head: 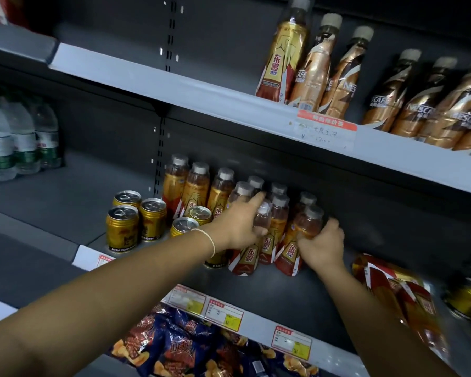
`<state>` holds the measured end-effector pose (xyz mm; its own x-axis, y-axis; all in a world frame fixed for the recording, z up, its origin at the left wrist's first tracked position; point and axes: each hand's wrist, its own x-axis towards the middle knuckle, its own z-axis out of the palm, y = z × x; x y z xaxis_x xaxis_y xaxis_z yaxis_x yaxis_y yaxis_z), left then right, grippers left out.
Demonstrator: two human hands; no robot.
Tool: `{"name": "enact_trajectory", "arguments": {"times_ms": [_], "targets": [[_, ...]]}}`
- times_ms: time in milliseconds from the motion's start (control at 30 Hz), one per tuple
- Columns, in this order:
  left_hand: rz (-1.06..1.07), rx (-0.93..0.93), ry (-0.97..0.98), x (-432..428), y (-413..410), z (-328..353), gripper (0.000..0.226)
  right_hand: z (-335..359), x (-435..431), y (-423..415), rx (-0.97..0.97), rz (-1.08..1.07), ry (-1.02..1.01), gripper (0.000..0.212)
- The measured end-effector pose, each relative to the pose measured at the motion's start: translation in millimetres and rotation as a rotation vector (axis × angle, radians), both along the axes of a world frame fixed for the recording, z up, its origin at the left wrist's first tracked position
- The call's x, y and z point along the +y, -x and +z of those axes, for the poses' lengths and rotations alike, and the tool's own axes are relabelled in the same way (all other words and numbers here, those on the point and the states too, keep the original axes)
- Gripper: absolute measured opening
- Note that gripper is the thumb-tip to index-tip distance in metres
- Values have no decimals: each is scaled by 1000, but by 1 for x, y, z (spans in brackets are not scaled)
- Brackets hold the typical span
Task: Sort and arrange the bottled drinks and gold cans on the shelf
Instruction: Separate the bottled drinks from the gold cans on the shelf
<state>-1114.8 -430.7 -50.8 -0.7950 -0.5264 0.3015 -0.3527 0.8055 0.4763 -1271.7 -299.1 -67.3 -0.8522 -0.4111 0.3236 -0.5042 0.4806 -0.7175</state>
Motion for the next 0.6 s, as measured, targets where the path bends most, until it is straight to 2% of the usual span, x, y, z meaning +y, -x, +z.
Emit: {"name": "enact_trajectory", "arguments": {"times_ms": [100, 267, 367, 500, 600], "targets": [[-16, 65, 11, -6, -18, 3, 78, 23, -6, -31, 250, -20, 36, 47], [72, 66, 44, -32, -57, 6, 83, 40, -24, -86, 424, 261, 130, 52], [157, 17, 61, -50, -78, 4, 70, 37, -43, -113, 506, 425, 131, 51], [188, -161, 87, -64, -98, -6, 48, 23, -73, -127, 492, 543, -157, 54], [151, -282, 66, -66, -105, -17, 53, 12, -91, -131, 458, 615, -402, 53]]}}
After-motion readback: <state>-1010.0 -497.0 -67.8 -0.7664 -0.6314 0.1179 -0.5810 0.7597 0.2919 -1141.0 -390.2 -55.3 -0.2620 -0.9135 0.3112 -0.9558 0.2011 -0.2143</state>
